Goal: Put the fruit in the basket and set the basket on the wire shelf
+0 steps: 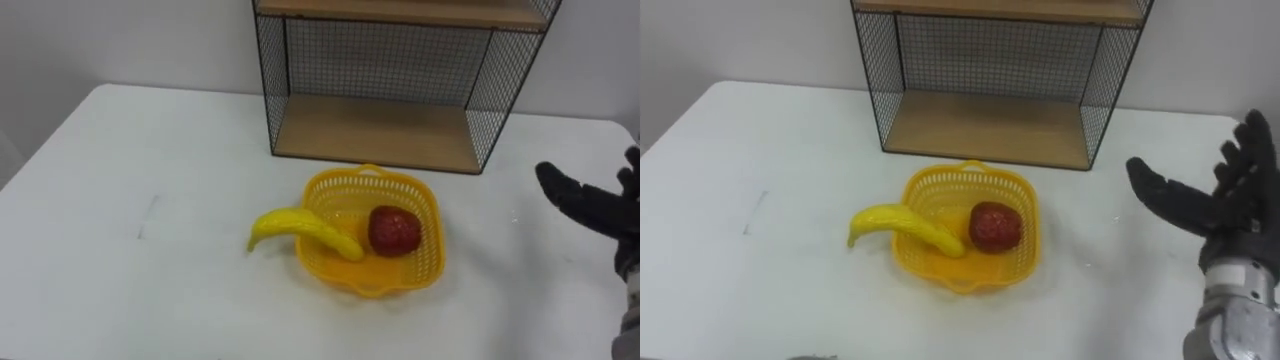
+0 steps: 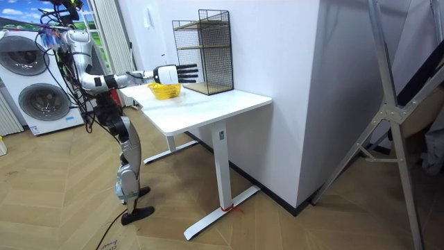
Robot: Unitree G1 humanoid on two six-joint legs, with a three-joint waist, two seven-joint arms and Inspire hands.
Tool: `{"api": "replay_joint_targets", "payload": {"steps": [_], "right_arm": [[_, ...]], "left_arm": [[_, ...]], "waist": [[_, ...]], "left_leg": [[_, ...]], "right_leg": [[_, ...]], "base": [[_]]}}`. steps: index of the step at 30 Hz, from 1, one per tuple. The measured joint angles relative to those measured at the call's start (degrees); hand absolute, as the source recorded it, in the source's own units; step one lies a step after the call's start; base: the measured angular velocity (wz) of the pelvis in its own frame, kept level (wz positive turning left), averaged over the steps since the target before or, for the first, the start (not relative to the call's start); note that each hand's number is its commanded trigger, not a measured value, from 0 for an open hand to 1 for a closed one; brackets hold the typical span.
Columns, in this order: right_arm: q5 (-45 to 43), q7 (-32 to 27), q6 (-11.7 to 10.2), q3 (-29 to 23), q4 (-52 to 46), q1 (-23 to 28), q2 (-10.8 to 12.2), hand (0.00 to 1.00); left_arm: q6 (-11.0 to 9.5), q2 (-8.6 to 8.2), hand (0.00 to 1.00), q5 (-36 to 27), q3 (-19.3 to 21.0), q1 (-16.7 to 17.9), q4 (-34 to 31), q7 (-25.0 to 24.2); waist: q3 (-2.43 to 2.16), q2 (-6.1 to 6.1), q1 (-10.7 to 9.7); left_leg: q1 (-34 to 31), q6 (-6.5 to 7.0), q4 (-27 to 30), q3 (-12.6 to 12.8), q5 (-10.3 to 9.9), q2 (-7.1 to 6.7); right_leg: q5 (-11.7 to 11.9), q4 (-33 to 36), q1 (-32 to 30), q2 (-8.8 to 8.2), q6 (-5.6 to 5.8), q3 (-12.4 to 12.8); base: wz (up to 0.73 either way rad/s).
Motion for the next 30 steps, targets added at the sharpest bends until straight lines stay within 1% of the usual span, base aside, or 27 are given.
{"api": "replay_joint_targets", "payload": {"steps": [1, 2, 3, 4, 5, 6, 7, 9, 10, 11, 12, 14, 15, 16, 17, 19, 20, 22, 23, 25, 26, 28, 30], "right_arm": [[-0.3, -0.7, 0.0, 0.0, 0.3, 0.8, 0.0, 0.00], [-0.6, -0.9, 0.0, 0.0, 0.6, 1.1, 0.1, 0.00], [-1.3, -1.4, 0.0, -0.1, 1.2, 1.4, 0.2, 0.00], [-1.3, -1.8, -0.5, -0.2, 1.9, 1.4, 0.4, 0.00], [-1.4, -2.1, -0.7, -0.2, 2.2, 1.4, 0.5, 0.00], [-1.5, -2.2, -1.4, -0.2, 2.4, 1.4, 0.6, 0.00], [-1.5, -2.2, -1.9, -0.2, 2.4, 1.4, 0.8, 0.00], [-1.5, -1.9, -2.7, -0.2, 2.4, 1.4, 0.9, 0.00], [-1.5, -1.8, -3.0, -0.1, 2.4, 1.4, 0.9, 0.00], [-1.5, -1.6, -3.2, 0.0, 2.4, 1.4, 0.9, 0.00], [-1.5, -1.1, -3.6, 0.0, 2.4, 1.4, 0.9, 0.00], [-1.9, 0.2, -4.0, 0.0, 2.4, 1.4, 1.1, 0.00], [-2.3, 0.8, -4.3, 0.0, 2.4, 1.4, 1.2, 0.00], [-2.4, 2.0, -4.4, 0.1, 2.5, 1.4, 1.2, 0.00], [-2.3, 2.5, -4.4, 0.2, 2.6, 1.4, 1.3, 0.00], [-2.1, 3.9, -4.4, 0.9, 2.8, 1.4, 2.6, 0.00], [-2.2, 4.3, -4.4, 1.3, 2.9, 1.4, 2.7, 0.00], [-2.3, 6.2, -5.2, 2.9, 6.6, -0.2, 2.8, 0.00], [-2.2, 6.7, -5.3, 3.2, 7.5, -0.6, 2.9, 0.00], [-2.2, 7.2, -5.3, 4.8, 8.6, -0.7, 3.1, 0.00], [-2.3, 7.5, -5.3, 5.1, 8.7, -0.8, 3.2, 0.00], [-2.5, 8.6, -5.3, 6.2, 9.2, -0.9, 3.4, 0.00], [-4.0, 8.9, -5.3, 6.8, 9.3, -1.3, 3.7, 0.00]], "left_arm": [[-0.6, -0.01, 0.00, 1.5, 0.1, 0.1, -4.7, 2.5], [-0.9, -0.01, 0.00, 2.5, 0.2, 0.0, -6.8, 3.5], [-1.4, 0.02, 0.00, 4.8, 0.7, -0.7, -10.4, 5.0], [-2.4, 0.21, 0.00, 6.3, 0.9, -1.3, -13.2, 6.4], [-2.8, 0.27, 0.00, 7.0, 0.9, -1.5, -14.4, 6.9], [-3.2, 0.27, 0.00, 7.8, 0.9, -1.8, -17.0, 7.6], [-3.3, 0.28, 0.00, 7.8, 0.9, -2.0, -20.0, 7.8], [-4.2, 0.29, 0.00, 7.7, 0.8, -2.6, -22.9, 8.1], [-4.3, 0.29, 0.00, 7.5, 0.6, -2.7, -25.0, 8.3], [-4.4, 0.29, 0.00, 7.1, 0.6, -2.7, -26.1, 8.3], [-5.0, 0.29, 0.00, 6.9, 0.5, -3.0, -27.3, 8.1], [-5.7, 0.28, 0.00, 6.6, -0.3, -3.2, -28.2, 7.0], [-6.1, 0.19, 0.00, 6.3, -1.6, -3.6, -28.5, 6.0], [-6.5, 0.18, 0.00, 4.6, -3.2, -3.7, -28.8, 4.3], [-6.6, 0.17, 0.00, 3.4, -3.9, -3.6, -29.0, 3.4], [-6.9, 0.17, 0.00, -3.1, -7.1, -3.5, -29.5, -0.5], [-6.9, 0.14, 0.00, -4.8, -8.0, -3.5, -29.5, -1.7], [-7.2, 0.11, 0.00, -11.8, -12.4, -3.8, -29.4, -6.1], [-7.4, 0.07, 0.00, -13.8, -13.5, -3.8, -29.4, -7.4], [-7.6, -0.11, 0.00, -22.2, -17.8, -3.7, -29.2, -12.4], [-7.6, -0.12, 0.00, -23.7, -18.7, -3.7, -28.9, -13.7], [-7.6, -0.46, 0.00, -27.9, -21.4, -3.7, -27.5, -18.2], [-7.6, -1.14, 0.00, -28.2, -22.5, -3.8, -26.7, -21.1]], "waist": [[0.01, 0.00, 0.0], [0.01, 0.00, 0.1], [-0.03, 0.39, 0.2], [0.09, 0.33, 0.2], [0.11, 0.39, 0.3], [0.20, 0.47, 0.5], [0.25, 0.51, 0.6], [0.31, 0.61, 0.9], [0.41, 0.75, 1.0], [0.42, 0.76, 1.0], [0.47, 0.83, 1.1], [0.46, 0.89, 0.6], [0.41, 0.77, 0.1], [0.54, 0.68, 0.1], [0.56, 0.64, 0.0], [0.59, 0.53, -0.4], [0.66, 0.47, -0.5], [1.02, -0.13, -0.9], [1.08, -0.33, -0.9], [1.44, -0.85, -0.9], [1.44, -0.85, -0.9], [1.50, -1.57, -0.9], [1.53, -2.09, -1.3]], "left_leg": [[0.0, 0.00, 0.0, -0.1, 0.0, -0.01], [0.0, 0.00, 0.0, -0.1, 0.0, -0.01], [0.0, 0.00, 0.0, -0.1, 0.0, 0.02], [0.1, -0.03, -0.1, -0.1, 0.0, 0.04], [0.2, -0.03, -0.1, -0.1, 0.0, 0.04], [0.2, -0.03, -0.1, -0.1, 0.0, 0.03], [0.2, -0.03, -0.1, -0.1, 0.0, 0.03], [0.3, -0.04, 0.0, -0.1, 0.0, 0.03], [0.2, -0.04, 0.1, -0.1, 0.0, 0.05], [0.1, -0.04, 0.2, -0.1, 0.0, 0.06], [-0.1, -0.04, 0.2, -0.1, 0.0, 0.05], [-0.3, -0.03, 0.3, -0.5, 0.0, -0.14], [-0.7, 0.02, 0.6, -1.2, 0.1, -0.68], [-0.7, 0.07, 0.6, -1.3, 0.1, -0.72], [-0.7, 0.10, 0.5, -1.3, 0.1, -0.70], [-0.7, 0.11, 0.5, -1.6, 0.2, -0.77], [-0.6, 0.11, 0.4, -1.6, 0.2, -0.75], [-0.5, -0.01, 0.0, -1.5, 0.2, -0.78], [-0.4, -0.02, -0.1, -1.5, 0.3, -0.79], [-0.5, -0.04, -0.3, -1.5, 0.3, -0.72], [-0.5, -0.05, -0.3, -1.4, 0.3, -0.67], [-0.7, -0.06, -0.4, -1.1, 0.3, -0.54], [-1.3, -0.05, -0.3, -1.1, 0.3, -0.32]], "right_leg": [[0.0, 0.0, 0.0, 0.02, 0.00, 0.0], [0.0, 0.1, 0.0, 0.02, 0.01, -0.1], [0.0, 0.2, 0.0, 0.08, 0.01, 0.1], [0.0, 0.4, 0.0, 0.10, 0.02, 0.1], [0.0, 0.4, 0.0, 0.11, 0.02, 0.1], [0.0, 0.4, 0.0, 0.11, 0.02, 0.2], [0.0, 0.4, 0.0, 0.10, 0.02, 0.1], [0.0, 0.4, 0.1, 0.09, 0.02, 0.1], [0.0, 0.4, 0.0, 0.12, 0.02, 0.1], [0.0, 0.3, -0.1, 0.12, 0.01, 0.1], [0.0, 0.3, -0.2, 0.10, 0.01, 0.0], [-0.1, -0.1, -0.1, 0.05, 0.03, -0.2], [-0.1, -0.5, -0.1, -0.02, 0.04, -0.5], [-0.1, -0.5, -0.1, -0.03, 0.06, -0.5], [-0.1, -0.4, 0.0, -0.05, 0.07, -0.5], [-0.1, -0.3, 0.0, -0.09, 0.08, -1.3], [-0.1, -0.3, 0.0, -0.09, 0.08, -1.4], [-0.1, -0.2, 0.2, -0.07, 0.08, -1.2], [-0.1, -0.2, 0.3, -0.07, 0.08, -1.3], [-0.1, -0.2, 0.0, -0.04, 0.08, -1.2], [-0.1, -0.2, -0.1, -0.03, 0.08, -1.1], [-0.1, -0.1, -0.8, -0.02, 0.08, -0.9], [-0.1, -0.1, -1.1, -0.04, 0.08, -1.0]], "base": [[0.00], [0.00], [0.00], [0.00], [0.00], [0.00], [0.00], [0.00], [0.00], [0.00], [0.00], [0.12], [0.20], [0.17], [0.04], [0.06], [0.04], [0.00], [0.00], [0.00], [-0.06], [-0.06], [0.00]]}}
